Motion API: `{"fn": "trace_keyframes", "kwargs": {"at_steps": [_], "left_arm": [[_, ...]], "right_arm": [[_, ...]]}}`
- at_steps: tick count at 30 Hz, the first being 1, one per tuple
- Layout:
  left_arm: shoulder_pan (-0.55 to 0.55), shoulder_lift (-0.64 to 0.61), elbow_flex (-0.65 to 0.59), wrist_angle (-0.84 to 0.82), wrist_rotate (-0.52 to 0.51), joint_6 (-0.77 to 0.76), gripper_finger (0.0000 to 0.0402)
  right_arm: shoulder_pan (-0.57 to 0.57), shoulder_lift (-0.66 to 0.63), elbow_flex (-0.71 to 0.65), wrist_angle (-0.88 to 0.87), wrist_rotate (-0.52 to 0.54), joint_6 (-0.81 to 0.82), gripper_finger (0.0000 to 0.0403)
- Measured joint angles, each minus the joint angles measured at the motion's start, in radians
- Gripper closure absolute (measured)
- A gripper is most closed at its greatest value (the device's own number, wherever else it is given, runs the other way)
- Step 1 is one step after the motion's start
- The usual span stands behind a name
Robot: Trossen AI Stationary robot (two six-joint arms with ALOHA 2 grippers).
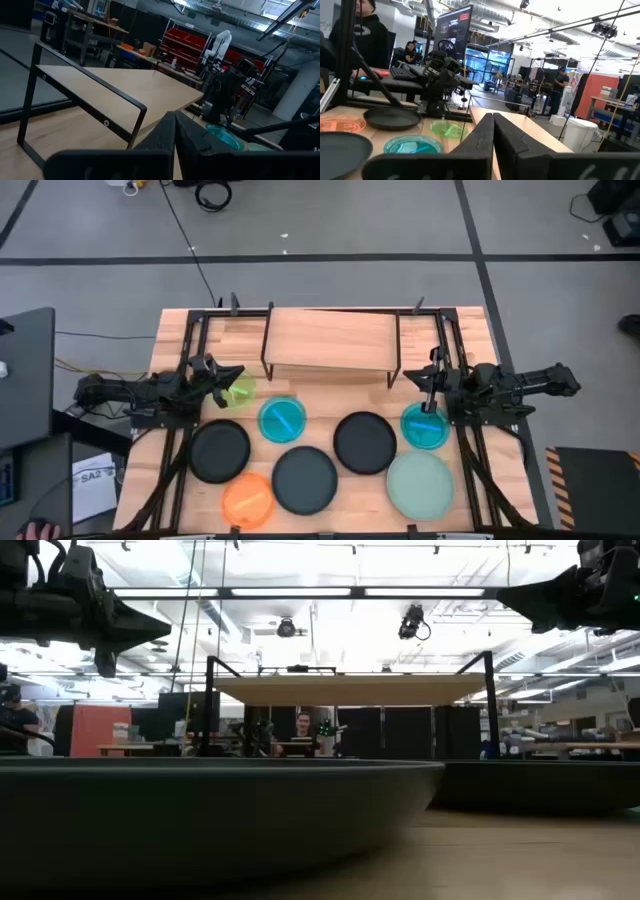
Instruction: Place and stack plates onto a shelf
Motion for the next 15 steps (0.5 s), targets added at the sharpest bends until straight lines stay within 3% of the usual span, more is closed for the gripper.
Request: {"fn": "trace_keyframes", "kwargs": {"at_steps": [15], "left_arm": [[0.0,0.0,0.0,0.005,0.0,-0.001,0.039]], "right_arm": [[0.0,0.0,0.0,0.0,0.0,0.0,0.0389]]}}
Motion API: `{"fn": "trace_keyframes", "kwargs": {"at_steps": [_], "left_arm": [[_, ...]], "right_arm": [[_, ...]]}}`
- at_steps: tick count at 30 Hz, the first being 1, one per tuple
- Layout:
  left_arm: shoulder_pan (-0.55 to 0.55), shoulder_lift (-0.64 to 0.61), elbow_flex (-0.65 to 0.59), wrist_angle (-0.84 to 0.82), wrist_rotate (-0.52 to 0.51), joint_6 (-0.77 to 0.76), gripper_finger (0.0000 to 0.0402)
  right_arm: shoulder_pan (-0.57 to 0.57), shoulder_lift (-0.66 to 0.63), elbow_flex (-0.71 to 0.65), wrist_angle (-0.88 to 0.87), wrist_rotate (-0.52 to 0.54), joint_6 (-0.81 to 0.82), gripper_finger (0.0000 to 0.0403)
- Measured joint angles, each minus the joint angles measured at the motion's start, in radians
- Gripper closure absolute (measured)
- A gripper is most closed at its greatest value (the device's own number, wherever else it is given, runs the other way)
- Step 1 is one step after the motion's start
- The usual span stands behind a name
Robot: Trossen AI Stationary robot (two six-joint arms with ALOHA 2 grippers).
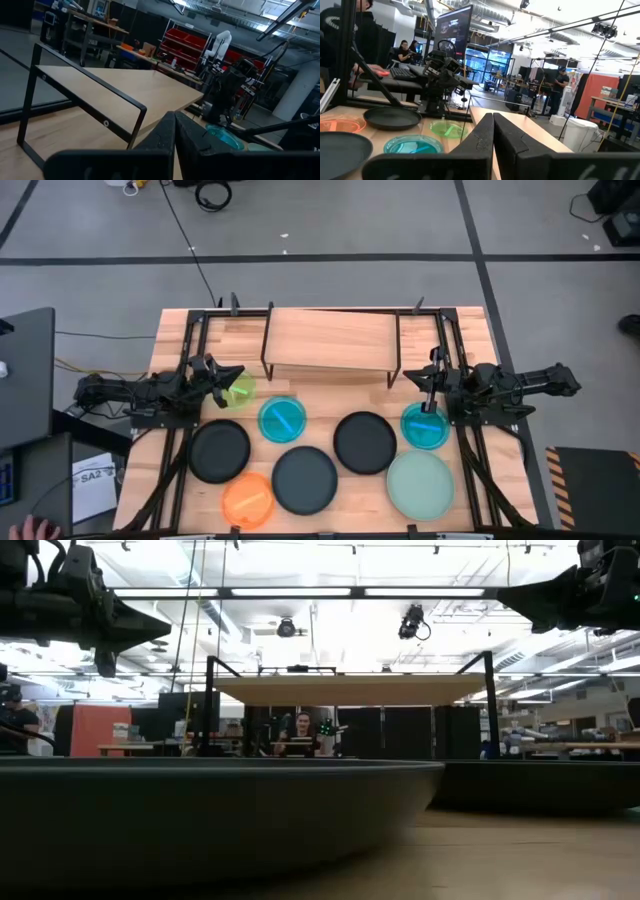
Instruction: Place and stack plates onto a shelf
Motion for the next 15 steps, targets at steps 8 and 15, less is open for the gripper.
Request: {"fn": "trace_keyframes", "kwargs": {"at_steps": [8,15], "left_arm": [[0.0,0.0,0.0,0.016,-0.001,0.0,0.039],[0.017,0.0,0.0,0.022,-0.001,0.0,0.039]], "right_arm": [[0.0,0.0,0.0,0.0,0.0,0.0,0.0389],[0.0,0.0,0.0,0.0,0.0,0.0,0.0389]]}}
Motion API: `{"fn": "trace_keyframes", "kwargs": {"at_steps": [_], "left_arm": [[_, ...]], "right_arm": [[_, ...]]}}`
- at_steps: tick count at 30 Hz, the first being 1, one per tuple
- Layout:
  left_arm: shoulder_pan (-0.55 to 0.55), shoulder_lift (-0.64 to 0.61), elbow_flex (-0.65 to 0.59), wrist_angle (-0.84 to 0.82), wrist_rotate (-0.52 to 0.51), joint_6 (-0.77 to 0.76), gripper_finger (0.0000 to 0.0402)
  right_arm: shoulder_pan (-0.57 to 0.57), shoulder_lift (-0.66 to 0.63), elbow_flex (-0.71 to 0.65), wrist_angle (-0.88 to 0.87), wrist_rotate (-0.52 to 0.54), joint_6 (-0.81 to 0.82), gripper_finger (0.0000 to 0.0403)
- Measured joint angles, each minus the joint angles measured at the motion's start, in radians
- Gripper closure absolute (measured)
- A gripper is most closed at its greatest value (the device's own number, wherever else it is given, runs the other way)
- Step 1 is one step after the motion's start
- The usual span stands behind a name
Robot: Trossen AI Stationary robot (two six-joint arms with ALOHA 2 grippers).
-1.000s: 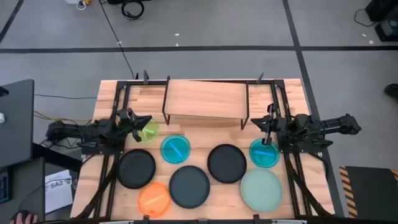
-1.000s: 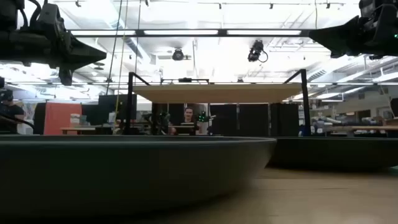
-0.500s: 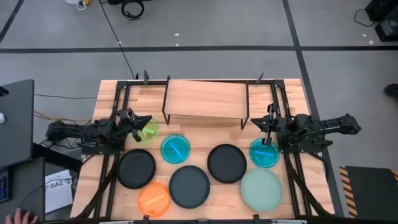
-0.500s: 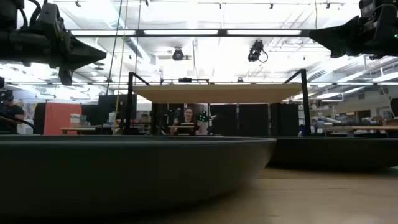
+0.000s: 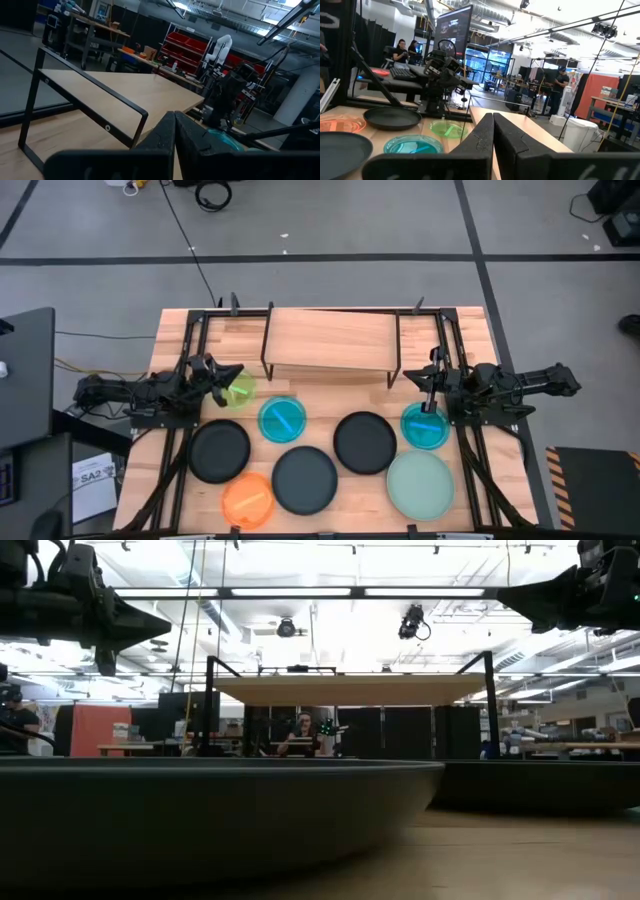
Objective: Place and stack plates onto a shelf
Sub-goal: Put the right blue plate on the shelf
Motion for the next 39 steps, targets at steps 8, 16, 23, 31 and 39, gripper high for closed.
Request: {"fn": "trace_keyframes", "kwargs": {"at_steps": [8,16,23,31,39], "left_arm": [[0.055,0.001,0.0,0.0,0.0,0.0,0.039],[0.072,0.003,0.0,0.001,0.0,0.0,0.039],[0.072,0.003,0.0,0.001,0.0,0.0,0.039],[0.072,0.004,0.0,0.001,0.001,0.0,0.039],[0.072,0.005,0.0,0.001,0.001,0.0,0.039]], "right_arm": [[0.0,0.0,0.0,0.0,0.0,0.0,0.0389],[0.0,0.0,0.0,0.0,0.0,0.0,0.0389],[0.0,0.0,0.0,0.0,0.0,0.0,0.0389],[0.0,0.0,0.0,0.0,0.0,0.0,0.0389],[0.0,0.0,0.0,0.0,0.0,0.0,0.0389]]}}
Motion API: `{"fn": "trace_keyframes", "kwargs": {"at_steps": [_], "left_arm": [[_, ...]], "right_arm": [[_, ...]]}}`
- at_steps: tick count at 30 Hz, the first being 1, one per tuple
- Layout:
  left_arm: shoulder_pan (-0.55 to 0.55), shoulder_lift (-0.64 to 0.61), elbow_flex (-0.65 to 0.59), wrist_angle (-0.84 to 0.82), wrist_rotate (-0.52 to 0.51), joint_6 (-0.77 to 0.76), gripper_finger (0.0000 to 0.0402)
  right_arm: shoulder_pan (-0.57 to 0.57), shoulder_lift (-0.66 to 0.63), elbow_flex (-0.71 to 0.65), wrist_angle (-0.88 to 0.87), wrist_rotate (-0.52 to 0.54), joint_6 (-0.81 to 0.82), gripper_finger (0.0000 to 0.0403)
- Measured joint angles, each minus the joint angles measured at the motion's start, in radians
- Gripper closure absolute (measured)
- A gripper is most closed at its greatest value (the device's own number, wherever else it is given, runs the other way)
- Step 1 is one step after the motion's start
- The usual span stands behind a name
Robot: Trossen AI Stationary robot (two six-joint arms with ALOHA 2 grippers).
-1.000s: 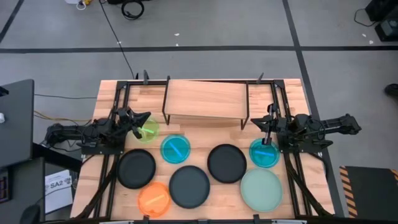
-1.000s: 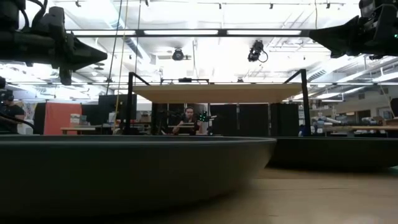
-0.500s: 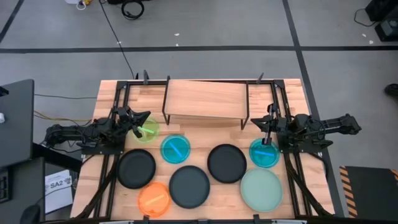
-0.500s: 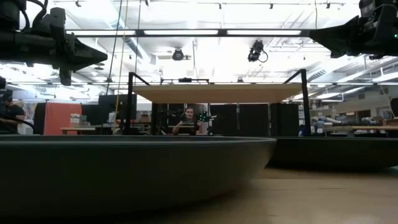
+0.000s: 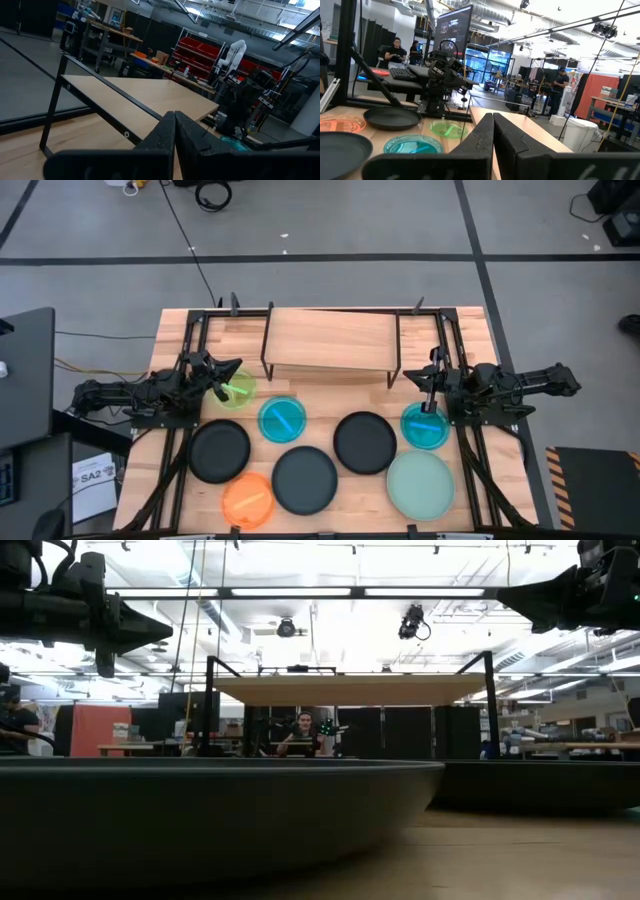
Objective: Place and stack plates onto a shelf
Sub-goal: Put the right blue plate on the shelf
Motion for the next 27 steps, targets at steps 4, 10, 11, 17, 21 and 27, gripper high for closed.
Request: {"fn": "trace_keyframes", "kwargs": {"at_steps": [4,10,11,17,21,27], "left_arm": [[0.0,0.0,0.0,-0.001,0.002,0.065,0.039],[-0.003,0.0,0.0,-0.017,0.118,0.199,0.039],[-0.003,0.0,0.0,-0.017,0.139,0.215,0.039],[-0.003,0.0,0.0,-0.015,0.203,0.215,0.039],[-0.003,0.0,0.0,-0.015,0.204,0.178,0.039],[-0.003,0.0,0.0,-0.015,0.204,0.183,0.039]], "right_arm": [[0.0,0.0,0.0,0.001,0.0,0.0,0.0389],[0.0,0.0,0.0,0.008,0.0,0.0,0.0389],[0.0,0.0,0.0,0.011,0.0,0.0,0.0389],[0.0,0.0,0.0,0.112,-0.025,0.016,0.0389],[0.0,0.0,0.0,0.238,-0.088,0.019,0.0389],[0.0,0.0,0.0,0.441,-0.123,0.103,0.0386]]}}
